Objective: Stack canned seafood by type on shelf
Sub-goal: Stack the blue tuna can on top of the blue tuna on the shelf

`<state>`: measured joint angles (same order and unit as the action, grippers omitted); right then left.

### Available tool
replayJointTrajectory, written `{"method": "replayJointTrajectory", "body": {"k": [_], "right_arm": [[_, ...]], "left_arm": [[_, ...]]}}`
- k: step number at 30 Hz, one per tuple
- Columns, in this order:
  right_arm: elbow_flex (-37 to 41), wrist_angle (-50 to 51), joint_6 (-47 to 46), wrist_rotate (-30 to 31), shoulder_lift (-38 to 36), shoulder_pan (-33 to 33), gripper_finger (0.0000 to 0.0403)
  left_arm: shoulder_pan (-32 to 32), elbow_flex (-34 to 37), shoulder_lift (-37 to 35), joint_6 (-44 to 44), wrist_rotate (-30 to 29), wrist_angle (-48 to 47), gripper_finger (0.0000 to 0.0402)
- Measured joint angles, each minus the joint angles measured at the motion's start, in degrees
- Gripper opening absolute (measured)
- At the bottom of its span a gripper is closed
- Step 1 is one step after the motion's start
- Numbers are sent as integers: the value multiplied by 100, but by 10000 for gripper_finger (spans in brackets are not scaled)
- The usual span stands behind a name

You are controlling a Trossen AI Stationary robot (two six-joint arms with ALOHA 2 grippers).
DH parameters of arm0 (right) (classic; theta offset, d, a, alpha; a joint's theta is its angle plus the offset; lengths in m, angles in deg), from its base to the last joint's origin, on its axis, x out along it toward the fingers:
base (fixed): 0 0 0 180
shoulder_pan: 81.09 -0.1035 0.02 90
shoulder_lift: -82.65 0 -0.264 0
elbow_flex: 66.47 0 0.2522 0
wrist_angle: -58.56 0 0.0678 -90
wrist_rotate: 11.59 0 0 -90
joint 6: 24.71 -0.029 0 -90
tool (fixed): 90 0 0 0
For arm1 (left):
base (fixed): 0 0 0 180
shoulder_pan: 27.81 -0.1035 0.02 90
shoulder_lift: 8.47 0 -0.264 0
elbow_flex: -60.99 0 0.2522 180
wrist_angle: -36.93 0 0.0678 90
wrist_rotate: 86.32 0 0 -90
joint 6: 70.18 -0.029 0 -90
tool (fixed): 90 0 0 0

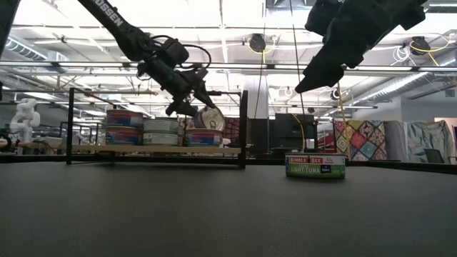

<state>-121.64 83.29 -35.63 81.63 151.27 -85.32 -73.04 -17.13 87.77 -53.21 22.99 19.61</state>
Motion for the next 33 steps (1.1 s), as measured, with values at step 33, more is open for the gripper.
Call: {"method": "replayJointTrajectory", "body": {"k": [33], "right_arm": [[4,2,-24,-2,0,0,313]], "left_arm": [[114,-24,-149,-78,-359,-238,212]]}}
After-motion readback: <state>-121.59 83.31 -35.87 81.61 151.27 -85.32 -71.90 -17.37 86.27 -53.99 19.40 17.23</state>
